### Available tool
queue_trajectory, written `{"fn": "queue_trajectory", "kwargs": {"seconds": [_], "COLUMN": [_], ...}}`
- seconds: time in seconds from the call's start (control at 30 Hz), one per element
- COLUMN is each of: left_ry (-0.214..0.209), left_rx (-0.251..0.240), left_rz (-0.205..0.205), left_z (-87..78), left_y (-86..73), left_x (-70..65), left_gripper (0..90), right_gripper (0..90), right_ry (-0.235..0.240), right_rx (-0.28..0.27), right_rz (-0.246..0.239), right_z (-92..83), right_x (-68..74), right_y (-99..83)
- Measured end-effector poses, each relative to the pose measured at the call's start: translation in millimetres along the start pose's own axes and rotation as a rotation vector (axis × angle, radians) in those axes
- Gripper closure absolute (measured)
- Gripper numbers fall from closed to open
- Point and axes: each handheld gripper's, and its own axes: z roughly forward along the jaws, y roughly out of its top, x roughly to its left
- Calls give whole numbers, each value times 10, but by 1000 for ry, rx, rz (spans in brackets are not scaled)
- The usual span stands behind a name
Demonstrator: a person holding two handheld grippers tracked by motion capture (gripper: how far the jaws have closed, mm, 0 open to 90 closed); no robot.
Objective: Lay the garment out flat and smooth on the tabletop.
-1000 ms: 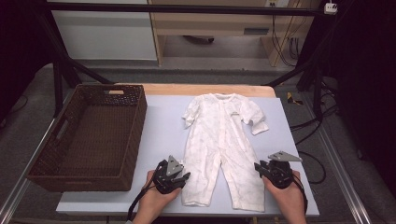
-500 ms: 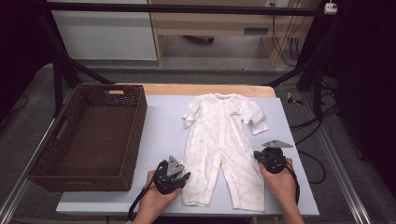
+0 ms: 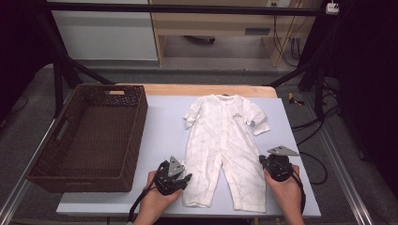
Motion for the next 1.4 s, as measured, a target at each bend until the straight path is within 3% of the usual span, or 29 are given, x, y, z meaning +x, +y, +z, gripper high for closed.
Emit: {"fn": "queue_trajectory", "kwargs": {"seconds": [0.13,0.23,0.33,0.4,0.47,0.63,0.7,0.93,1.1,1.23,1.4], "left_ry": [-54,-82,-91,-79,-95,-101,-97,-81,-101,-110,-128], "left_rx": [-40,-39,-19,-9,-2,28,18,0,4,8,17], "left_rz": [12,48,57,54,32,39,47,59,47,41,22], "left_z": [-25,70,214,296,347,406,421,426,442,442,421], "left_y": [138,229,276,288,294,288,278,268,287,293,290], "left_x": [-199,-381,-490,-506,-501,-516,-532,-602,-588,-572,-577], "left_gripper": [534,516,480,463,456,456,463,642,780,800,807], "right_gripper": [644,621,607,599,590,566,545,545,659,784,797], "right_ry": [9,66,126,149,169,209,219,213,177,162,165], "right_rx": [-52,-71,-58,-56,-51,-20,-7,40,29,26,31], "right_rz": [-12,-50,-74,-81,-86,-98,-106,-145,-159,-177,-173], "right_z": [-125,-138,-61,-1,67,249,302,444,465,462,446], "right_x": [143,327,506,599,668,782,822,895,924,930,928], "right_y": [37,74,109,139,179,235,235,222,216,219,218]}}
